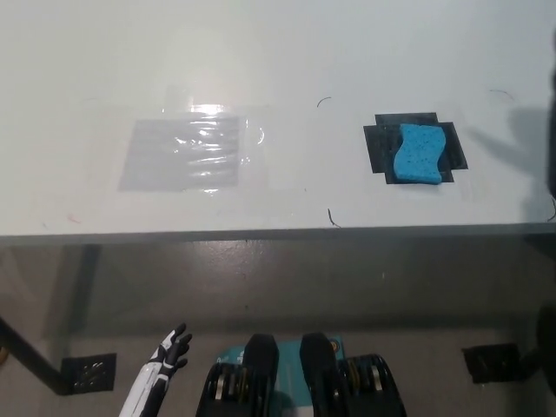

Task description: A soft sponge is kept on the balc marked spot on the table infront of the robot and it uses its right hand fist to press down on it and drrags it across the table in a back and forth manner twice to clean it

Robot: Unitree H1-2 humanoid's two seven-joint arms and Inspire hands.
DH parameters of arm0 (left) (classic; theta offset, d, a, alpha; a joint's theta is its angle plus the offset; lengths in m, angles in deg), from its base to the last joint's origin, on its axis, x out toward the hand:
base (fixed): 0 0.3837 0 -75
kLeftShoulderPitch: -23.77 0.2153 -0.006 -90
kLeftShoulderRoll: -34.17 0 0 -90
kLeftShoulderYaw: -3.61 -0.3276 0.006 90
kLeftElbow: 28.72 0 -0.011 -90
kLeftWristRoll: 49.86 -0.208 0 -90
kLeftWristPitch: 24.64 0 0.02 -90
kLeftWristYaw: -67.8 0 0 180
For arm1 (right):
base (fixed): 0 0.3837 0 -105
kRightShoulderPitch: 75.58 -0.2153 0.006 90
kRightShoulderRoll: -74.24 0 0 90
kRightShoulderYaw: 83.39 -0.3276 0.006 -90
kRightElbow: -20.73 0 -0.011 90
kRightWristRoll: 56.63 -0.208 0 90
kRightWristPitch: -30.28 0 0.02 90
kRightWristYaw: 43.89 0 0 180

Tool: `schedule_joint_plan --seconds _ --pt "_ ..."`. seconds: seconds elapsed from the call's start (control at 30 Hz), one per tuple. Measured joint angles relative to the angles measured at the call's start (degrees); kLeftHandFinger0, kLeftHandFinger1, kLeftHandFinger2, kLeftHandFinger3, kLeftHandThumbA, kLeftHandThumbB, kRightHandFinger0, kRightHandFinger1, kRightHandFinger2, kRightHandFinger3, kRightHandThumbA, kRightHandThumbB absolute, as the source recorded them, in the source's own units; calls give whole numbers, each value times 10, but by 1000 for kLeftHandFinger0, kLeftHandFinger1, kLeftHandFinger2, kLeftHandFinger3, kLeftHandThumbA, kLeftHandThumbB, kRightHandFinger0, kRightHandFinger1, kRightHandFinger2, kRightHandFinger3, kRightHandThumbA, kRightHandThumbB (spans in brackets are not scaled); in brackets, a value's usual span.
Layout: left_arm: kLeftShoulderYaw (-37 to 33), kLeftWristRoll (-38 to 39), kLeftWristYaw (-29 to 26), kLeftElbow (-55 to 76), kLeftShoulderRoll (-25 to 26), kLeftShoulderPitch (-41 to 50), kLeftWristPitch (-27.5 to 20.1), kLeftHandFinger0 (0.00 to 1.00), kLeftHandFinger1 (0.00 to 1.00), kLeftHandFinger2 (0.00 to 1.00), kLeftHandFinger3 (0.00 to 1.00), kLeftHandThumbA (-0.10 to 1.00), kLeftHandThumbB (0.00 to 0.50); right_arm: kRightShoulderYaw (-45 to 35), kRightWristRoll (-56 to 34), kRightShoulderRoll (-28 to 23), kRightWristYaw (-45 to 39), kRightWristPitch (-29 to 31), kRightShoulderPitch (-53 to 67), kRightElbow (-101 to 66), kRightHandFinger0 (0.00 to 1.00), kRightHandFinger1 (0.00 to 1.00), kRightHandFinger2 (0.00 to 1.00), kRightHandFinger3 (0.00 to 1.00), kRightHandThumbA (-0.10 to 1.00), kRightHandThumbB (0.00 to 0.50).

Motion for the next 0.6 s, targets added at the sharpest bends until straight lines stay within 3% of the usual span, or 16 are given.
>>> schedule_joint_plan --seconds 0.1,0.2,0.3,0.33,0.37,0.57,0.6 --pt "0 -2 2 0 0 -1 -3 1000 1000 1000 1000 1000 168 12 11 18 4 5 -14 88 0 0 0 0 1000 175" --pt "0 -3 2 0 0 0 -4 1000 1000 1000 1000 1000 142 18 17 32 7 13 -18 176 0 0 1 0 1000 144" --pt "0 -3 2 1 0 0 -6 1000 1000 1000 1000 1000 136 18 18 40 10 27 -22 270 0 0 0 2 1000 168" --pt "0 -3 2 1 0 0 -7 1000 1000 1000 1000 1000 134 17 17 42 10 33 -23 295 0 0 0 0 1000 142" --pt "0 -3 2 2 0 0 -7 1000 1000 1000 1000 1000 128 15 16 42 10 41 -25 334 0 0 0 0 1000 155" --pt "-1 -4 2 2 0 0 -11 1000 1000 1000 1000 1000 128 -2 12 42 14 76 -29 505 0 0 138 80 1000 135" --pt "-1 -5 2 2 0 -1 -12 1000 1000 1000 1000 1000 130 -8 10 42 15 81 -29 534 0 0 162 115 1000 156"
